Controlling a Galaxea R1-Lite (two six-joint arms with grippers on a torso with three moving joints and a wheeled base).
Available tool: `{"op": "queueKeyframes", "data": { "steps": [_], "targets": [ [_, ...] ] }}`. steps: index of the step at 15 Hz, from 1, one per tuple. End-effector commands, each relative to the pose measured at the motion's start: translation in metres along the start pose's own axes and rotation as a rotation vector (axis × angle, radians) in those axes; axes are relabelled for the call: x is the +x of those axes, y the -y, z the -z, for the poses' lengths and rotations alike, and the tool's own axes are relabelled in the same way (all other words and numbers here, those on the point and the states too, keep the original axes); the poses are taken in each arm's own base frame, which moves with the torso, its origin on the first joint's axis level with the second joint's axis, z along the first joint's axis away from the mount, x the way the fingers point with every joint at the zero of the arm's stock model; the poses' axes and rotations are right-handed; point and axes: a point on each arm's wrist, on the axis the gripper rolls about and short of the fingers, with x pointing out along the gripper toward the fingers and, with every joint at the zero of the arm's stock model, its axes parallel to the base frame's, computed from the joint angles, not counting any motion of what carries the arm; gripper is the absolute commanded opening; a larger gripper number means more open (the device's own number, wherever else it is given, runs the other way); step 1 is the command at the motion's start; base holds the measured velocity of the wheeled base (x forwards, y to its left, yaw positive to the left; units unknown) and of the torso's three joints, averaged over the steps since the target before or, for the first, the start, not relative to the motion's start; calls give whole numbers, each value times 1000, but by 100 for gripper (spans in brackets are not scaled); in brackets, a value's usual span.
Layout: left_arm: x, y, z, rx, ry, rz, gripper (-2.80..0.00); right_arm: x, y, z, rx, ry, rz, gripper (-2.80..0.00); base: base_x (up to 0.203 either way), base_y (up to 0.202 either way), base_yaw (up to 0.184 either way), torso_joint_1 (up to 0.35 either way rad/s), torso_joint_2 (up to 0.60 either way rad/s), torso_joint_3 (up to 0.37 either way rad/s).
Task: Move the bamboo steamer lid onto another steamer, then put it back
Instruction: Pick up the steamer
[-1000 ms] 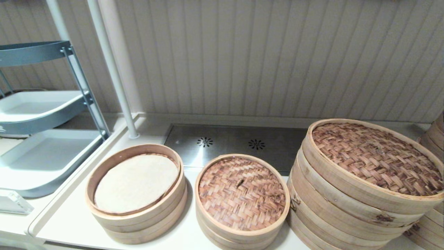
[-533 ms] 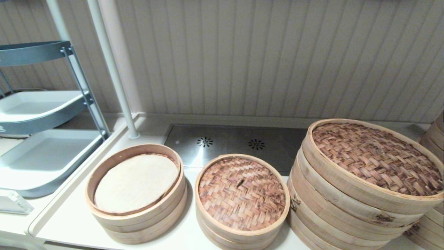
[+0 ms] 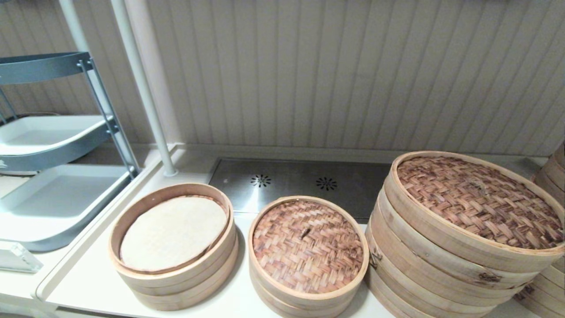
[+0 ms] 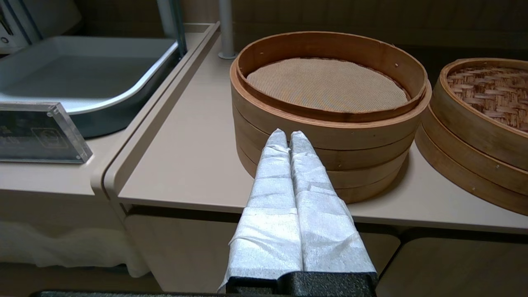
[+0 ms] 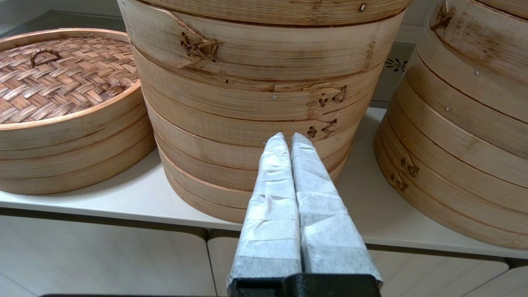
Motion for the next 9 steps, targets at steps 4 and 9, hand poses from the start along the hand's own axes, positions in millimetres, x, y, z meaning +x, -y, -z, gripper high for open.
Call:
{"op": "queueKeyframes", "data": {
  "steps": [4,9],
  "targets": [
    [1,0,3,4,-15,-1,-280,0,0,0,0,-3,0,-280,0,0,0,0,0,0],
    [1,0,3,7,-16,1,-280,0,0,0,-2,-3,0,-280,0,0,0,0,0,0]
  ]
}}
